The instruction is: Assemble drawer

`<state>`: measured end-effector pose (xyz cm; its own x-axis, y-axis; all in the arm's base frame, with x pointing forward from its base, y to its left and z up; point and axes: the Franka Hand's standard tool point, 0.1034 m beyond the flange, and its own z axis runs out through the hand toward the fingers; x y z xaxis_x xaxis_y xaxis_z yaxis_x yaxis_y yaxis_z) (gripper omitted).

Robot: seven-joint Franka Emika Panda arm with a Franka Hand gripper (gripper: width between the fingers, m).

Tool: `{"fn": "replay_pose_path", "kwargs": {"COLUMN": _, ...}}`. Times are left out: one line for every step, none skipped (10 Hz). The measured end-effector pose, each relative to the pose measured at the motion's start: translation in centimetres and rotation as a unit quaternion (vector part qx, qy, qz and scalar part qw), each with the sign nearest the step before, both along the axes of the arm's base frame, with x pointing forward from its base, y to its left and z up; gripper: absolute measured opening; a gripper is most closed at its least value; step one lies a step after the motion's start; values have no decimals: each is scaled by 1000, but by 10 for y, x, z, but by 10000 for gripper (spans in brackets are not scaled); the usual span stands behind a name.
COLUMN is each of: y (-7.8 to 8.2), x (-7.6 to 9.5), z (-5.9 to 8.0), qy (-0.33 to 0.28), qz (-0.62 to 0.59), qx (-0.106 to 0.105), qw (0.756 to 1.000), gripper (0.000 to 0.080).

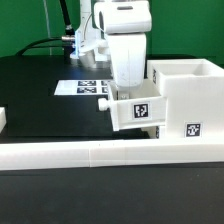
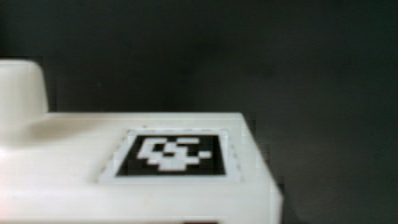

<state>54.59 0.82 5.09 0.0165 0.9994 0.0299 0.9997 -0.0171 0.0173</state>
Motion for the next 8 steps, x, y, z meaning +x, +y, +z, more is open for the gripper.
{"fn": "replay_pose_path", "kwargs": {"y": 1, "x": -1, "z": 0, "qy": 1, "qz": -5, "qx": -2, "qw": 1000, "gripper": 44}}
{"fn": "replay_pose_path", "kwargs": {"y": -1, "x": 0, "z": 0, "qy": 0, "qz": -6, "qx": -2, "qw": 1000, "gripper": 44}}
{"fn": "replay_pose_path", "kwargs": {"y": -1, "x": 0, "z": 0, "qy": 0, "qz": -7, "qx": -2, "qw": 1000, "gripper": 44}}
{"fn": "replay_pose_path", "kwargs": {"y": -1, "x": 0, "z": 0, "qy": 0, "qz": -7, "qx": -2, "qw": 1000, "gripper": 44}}
{"fn": "replay_pose_path", "kwargs": {"y": -1, "x": 0, "z": 0, "qy": 0, "qz": -7, "qx": -2, "qw": 1000, "gripper": 44}}
{"fn": "replay_pose_path", "kwargs": {"y": -1, "x": 0, "z": 0, "qy": 0, "qz": -3, "qx": -3, "qw": 1000, "gripper": 44}}
{"fn": "replay_pose_path", "kwargs": {"y": -1, "x": 0, "z": 0, "qy": -1, "qz": 1, "qx": -3, "qw": 1000, "gripper": 44}}
{"fn": "replay_pose_path", "kwargs": {"y": 0, "x": 0, "z": 0, "qy": 0, "qz": 1, "qx": -3, "qw": 1000, "gripper": 44}}
